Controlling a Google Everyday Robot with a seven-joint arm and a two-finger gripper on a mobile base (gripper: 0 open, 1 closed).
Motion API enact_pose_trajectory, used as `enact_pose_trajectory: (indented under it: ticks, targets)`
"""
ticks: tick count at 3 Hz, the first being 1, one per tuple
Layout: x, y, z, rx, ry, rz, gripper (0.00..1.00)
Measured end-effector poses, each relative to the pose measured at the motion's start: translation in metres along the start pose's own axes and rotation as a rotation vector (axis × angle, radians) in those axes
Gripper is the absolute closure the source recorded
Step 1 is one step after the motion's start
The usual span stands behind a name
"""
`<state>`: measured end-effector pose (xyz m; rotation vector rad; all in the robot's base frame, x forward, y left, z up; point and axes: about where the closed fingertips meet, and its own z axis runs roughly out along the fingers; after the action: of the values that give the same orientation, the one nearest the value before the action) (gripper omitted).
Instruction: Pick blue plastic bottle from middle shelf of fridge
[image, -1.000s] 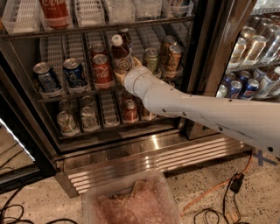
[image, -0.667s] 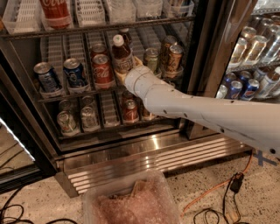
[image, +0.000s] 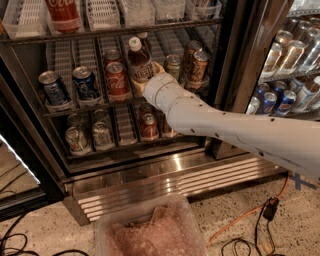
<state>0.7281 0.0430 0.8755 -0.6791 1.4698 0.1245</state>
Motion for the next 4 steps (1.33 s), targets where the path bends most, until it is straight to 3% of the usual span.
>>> enact_pose_trajectory:
  ticks: [1, 2, 4]
  targets:
    - [-0.006, -0.001, -0.003, -0.051, -0.006, -0.011, 1.0]
    - [-0.006, 0.008, -0.005, -0.15, 0.03, -0.051, 1.0]
    - [0.01, 0.012, -0.021, -0.303, 0.112, -0.057, 1.0]
